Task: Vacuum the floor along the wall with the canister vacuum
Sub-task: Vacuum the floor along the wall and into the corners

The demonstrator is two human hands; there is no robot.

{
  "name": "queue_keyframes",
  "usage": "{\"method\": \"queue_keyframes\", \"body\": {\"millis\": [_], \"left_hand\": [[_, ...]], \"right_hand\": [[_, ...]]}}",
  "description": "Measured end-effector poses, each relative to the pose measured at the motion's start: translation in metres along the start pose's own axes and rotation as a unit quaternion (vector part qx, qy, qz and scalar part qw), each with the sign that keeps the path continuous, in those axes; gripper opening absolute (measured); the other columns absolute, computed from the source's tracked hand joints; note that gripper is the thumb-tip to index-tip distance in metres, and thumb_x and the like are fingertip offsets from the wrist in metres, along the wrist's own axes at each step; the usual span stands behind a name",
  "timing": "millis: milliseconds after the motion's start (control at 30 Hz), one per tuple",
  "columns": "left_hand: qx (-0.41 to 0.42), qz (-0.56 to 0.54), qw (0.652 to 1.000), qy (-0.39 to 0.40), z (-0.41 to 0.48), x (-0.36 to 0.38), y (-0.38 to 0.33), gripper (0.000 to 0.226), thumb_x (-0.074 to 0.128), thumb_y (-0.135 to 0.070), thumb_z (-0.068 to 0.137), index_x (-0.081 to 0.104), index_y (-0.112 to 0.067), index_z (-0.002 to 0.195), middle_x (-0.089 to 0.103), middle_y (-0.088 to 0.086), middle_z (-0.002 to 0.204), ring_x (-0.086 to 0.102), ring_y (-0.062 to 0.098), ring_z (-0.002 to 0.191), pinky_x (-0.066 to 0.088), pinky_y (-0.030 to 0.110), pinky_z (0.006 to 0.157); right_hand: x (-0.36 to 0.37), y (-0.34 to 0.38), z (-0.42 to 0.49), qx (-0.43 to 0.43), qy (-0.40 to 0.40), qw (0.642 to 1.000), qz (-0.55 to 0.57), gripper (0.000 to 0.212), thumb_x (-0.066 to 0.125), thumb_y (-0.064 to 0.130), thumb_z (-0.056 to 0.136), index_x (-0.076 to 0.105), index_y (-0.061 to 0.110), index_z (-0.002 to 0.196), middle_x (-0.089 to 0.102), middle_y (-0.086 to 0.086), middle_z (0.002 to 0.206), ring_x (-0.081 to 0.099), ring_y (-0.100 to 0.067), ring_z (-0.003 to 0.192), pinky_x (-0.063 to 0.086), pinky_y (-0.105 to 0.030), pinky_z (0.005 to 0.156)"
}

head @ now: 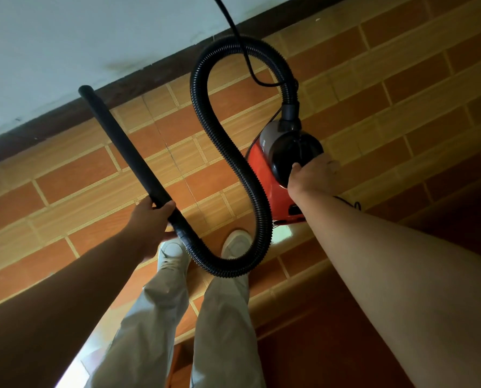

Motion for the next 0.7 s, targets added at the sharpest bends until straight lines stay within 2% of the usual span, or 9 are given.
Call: {"method": "queue_keyframes", "body": {"millis": [67, 167, 300, 367, 467, 533, 600, 700], "left_hand": [[-0.002, 0.004, 1.000, 0.000, 0.001, 0.001, -0.001, 0.023, 0.059, -0.013, 0.101, 0.056, -0.007, 0.123, 0.064, 0.021, 0.119, 0.066, 0.034, 0.109, 0.061, 0.047, 0.077], [-0.004, 0.008, 1.000, 0.005, 0.002, 0.002, -0.005, 0.023, 0.058, -0.012, 0.102, 0.055, -0.007, 0.124, 0.064, 0.021, 0.119, 0.066, 0.034, 0.110, 0.060, 0.046, 0.076], [-0.003, 0.010, 1.000, 0.013, 0.000, 0.004, -0.011, 0.027, 0.058, -0.012, 0.102, 0.053, -0.006, 0.128, 0.063, 0.021, 0.119, 0.064, 0.035, 0.112, 0.059, 0.047, 0.078], [-0.004, 0.012, 1.000, 0.015, -0.002, 0.004, -0.014, 0.029, 0.058, -0.013, 0.101, 0.053, -0.006, 0.130, 0.063, 0.021, 0.120, 0.064, 0.036, 0.113, 0.060, 0.047, 0.078], [-0.004, 0.020, 1.000, 0.015, -0.004, 0.004, -0.017, 0.030, 0.059, -0.013, 0.101, 0.053, -0.006, 0.130, 0.063, 0.022, 0.120, 0.064, 0.037, 0.113, 0.060, 0.048, 0.078], [-0.002, 0.028, 0.999, 0.015, -0.006, 0.005, -0.019, 0.029, 0.058, -0.013, 0.101, 0.053, -0.006, 0.129, 0.063, 0.022, 0.120, 0.064, 0.037, 0.113, 0.060, 0.048, 0.078], [0.002, 0.044, 0.999, 0.019, -0.008, 0.005, -0.020, 0.026, 0.058, -0.012, 0.102, 0.054, -0.008, 0.127, 0.063, 0.021, 0.120, 0.064, 0.037, 0.113, 0.059, 0.049, 0.080], [0.006, 0.071, 0.997, 0.027, -0.011, 0.005, -0.020, 0.023, 0.058, -0.011, 0.101, 0.054, -0.012, 0.125, 0.062, 0.020, 0.120, 0.063, 0.037, 0.114, 0.058, 0.050, 0.082]], "right_hand": [[0.003, -0.005, 0.007, 0.016, 0.024, 0.999, 0.016, 0.063, 0.053, 0.045, 0.104, 0.036, 0.004, 0.148, 0.048, -0.021, 0.144, 0.056, -0.039, 0.125, 0.053, -0.045, 0.092], [0.012, -0.010, 0.017, -0.020, 0.068, 0.996, 0.047, 0.051, 0.041, 0.046, 0.108, 0.042, 0.007, 0.141, 0.060, -0.019, 0.129, 0.064, -0.039, 0.108, 0.054, -0.043, 0.076], [0.011, -0.022, 0.016, -0.024, 0.092, 0.993, 0.073, 0.045, 0.039, 0.041, 0.110, 0.042, 0.007, 0.139, 0.061, -0.019, 0.122, 0.060, -0.032, 0.092, 0.048, -0.040, 0.069], [0.010, -0.032, 0.010, -0.009, 0.114, 0.989, 0.096, 0.044, 0.039, 0.038, 0.110, 0.041, 0.006, 0.140, 0.060, -0.019, 0.124, 0.057, -0.029, 0.092, 0.045, -0.039, 0.070], [0.008, -0.053, -0.001, 0.018, 0.121, 0.988, 0.091, 0.044, 0.041, 0.036, 0.110, 0.042, 0.004, 0.140, 0.060, -0.022, 0.127, 0.062, -0.039, 0.108, 0.042, -0.038, 0.071], [0.009, -0.068, -0.009, 0.031, 0.122, 0.989, 0.083, 0.045, 0.042, 0.035, 0.110, 0.042, 0.001, 0.140, 0.059, -0.025, 0.129, 0.062, -0.042, 0.112, 0.043, -0.039, 0.071], [0.010, -0.082, -0.019, 0.034, 0.137, 0.987, 0.077, 0.044, 0.044, 0.032, 0.110, 0.041, 0.000, 0.139, 0.059, -0.026, 0.128, 0.062, -0.042, 0.109, 0.044, -0.037, 0.069], [0.010, -0.103, -0.036, 0.040, 0.162, 0.986, 0.028, 0.043, 0.044, 0.030, 0.110, 0.039, -0.001, 0.139, 0.061, -0.026, 0.125, 0.062, -0.036, 0.097, 0.037, -0.028, 0.054]]}}
Point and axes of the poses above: each hand's wrist, its own z-axis towards the middle knuckle, its own x-axis out of the palm, y = z × x, the point moved 3 cm from there along z, towards the middle knuckle
